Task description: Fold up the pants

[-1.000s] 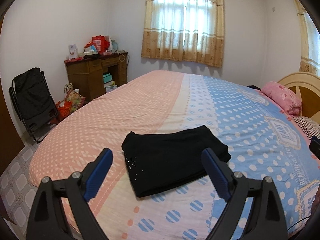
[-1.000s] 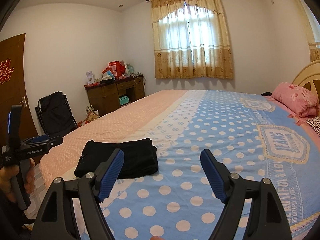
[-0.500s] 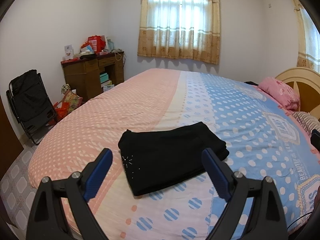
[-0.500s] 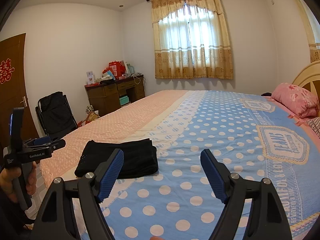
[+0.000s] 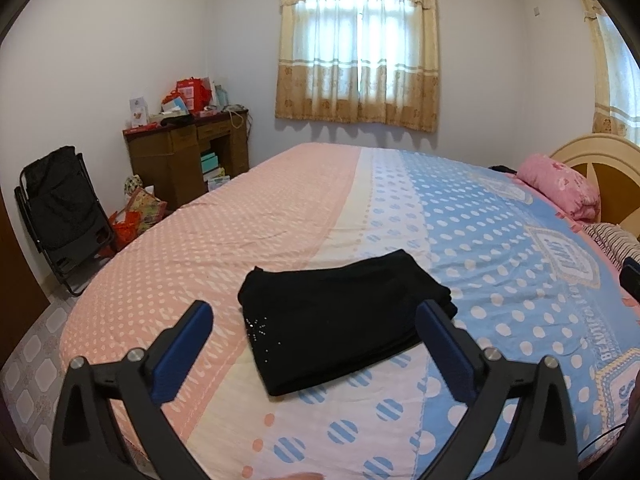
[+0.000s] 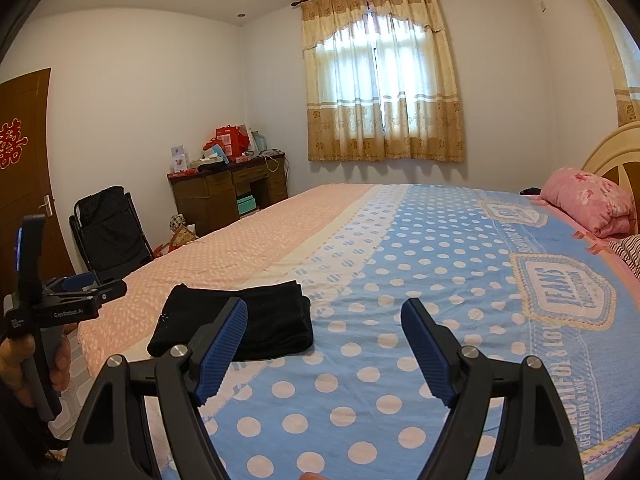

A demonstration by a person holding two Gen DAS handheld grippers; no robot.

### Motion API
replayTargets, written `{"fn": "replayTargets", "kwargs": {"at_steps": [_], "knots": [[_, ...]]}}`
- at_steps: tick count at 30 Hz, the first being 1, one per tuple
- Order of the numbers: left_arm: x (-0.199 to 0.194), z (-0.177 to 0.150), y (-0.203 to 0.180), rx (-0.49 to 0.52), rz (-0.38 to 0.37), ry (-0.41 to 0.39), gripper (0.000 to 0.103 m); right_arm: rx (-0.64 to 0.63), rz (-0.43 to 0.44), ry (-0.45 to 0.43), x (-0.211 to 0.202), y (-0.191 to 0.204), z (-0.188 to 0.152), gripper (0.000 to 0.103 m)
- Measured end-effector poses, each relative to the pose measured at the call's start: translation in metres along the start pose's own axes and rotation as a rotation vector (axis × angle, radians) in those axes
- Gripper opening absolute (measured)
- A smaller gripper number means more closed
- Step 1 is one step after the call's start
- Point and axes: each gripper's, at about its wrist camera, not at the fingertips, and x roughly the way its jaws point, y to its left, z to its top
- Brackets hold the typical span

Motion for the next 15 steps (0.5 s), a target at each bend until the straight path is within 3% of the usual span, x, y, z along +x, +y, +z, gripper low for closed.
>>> {"fn": "replayTargets", "kwargs": {"at_steps": [15], "knots": [[0.0016, -0.0005, 0.0013, 0.011, 0.016, 0.002, 0.103, -0.005, -0.001, 0.011, 0.0045, -0.0007, -0.0027, 0.08]]}}
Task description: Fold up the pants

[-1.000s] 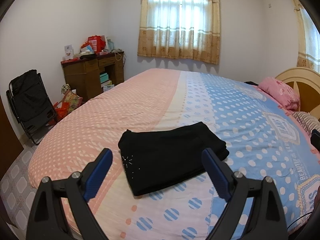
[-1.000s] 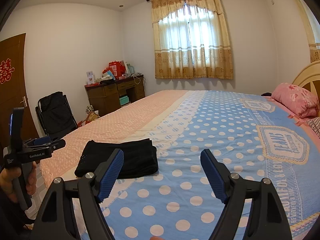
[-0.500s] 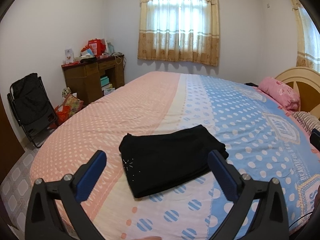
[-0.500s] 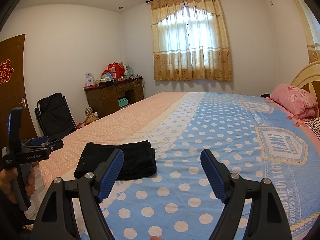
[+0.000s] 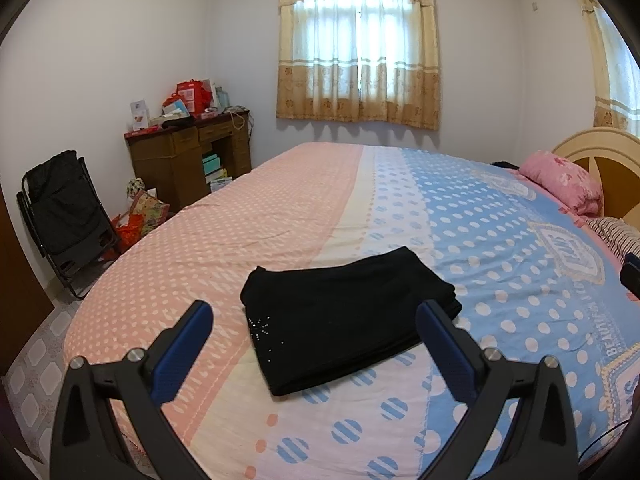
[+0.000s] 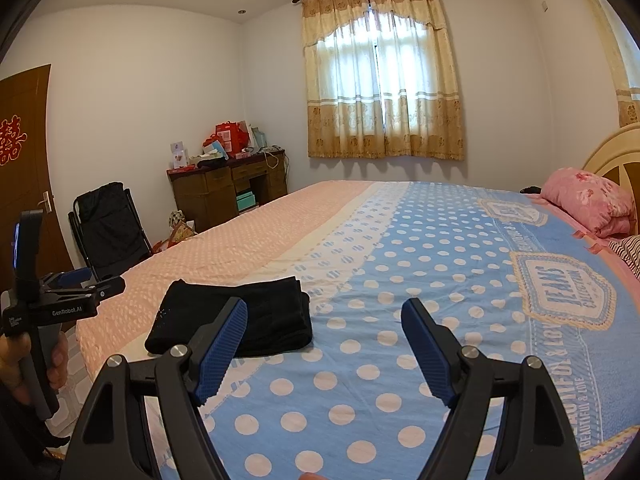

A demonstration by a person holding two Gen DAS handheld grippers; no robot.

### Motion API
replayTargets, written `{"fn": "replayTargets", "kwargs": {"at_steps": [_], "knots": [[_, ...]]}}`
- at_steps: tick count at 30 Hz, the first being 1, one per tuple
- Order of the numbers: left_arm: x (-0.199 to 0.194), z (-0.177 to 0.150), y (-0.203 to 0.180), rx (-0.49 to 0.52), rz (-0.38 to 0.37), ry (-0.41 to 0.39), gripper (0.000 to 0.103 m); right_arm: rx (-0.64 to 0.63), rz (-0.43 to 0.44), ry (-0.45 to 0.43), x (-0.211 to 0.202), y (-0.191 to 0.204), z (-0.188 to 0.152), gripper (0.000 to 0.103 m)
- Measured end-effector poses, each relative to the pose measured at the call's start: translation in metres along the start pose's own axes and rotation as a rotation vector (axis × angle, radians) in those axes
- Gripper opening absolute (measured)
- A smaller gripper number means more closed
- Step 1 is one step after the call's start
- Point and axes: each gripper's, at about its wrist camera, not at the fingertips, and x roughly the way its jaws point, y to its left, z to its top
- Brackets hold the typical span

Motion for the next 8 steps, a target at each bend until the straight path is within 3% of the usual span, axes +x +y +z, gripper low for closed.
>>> {"fn": "replayTargets", "kwargs": {"at_steps": [8], "knots": [[0.0061, -0.0031, -0.0002, 0.015, 0.008, -0.008, 0.103, -0.003, -0.003, 0.005, 0.0022, 0.0014, -0.0023, 0.08]]}}
